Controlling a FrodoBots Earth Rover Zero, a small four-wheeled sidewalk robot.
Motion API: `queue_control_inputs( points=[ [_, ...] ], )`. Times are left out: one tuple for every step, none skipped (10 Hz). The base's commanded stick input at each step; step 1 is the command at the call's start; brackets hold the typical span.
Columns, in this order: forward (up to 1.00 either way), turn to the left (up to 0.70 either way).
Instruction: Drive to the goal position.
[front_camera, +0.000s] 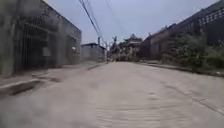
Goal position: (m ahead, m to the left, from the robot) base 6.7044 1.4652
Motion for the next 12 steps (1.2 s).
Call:
queue_control_inputs(
  points=[
    [1.0,0.0],
    [1.0,0.0],
    [1.0,0.0],
    [1.0,0.0],
    [1.0,0.0],
    [1.0,0.0],
    [1.0,0.0],
    [1.0,0.0],
    [1.0,0.0],
    [1.0,0.0],
    [1.0,0.0],
    [1.0,0.0]
  ],
)
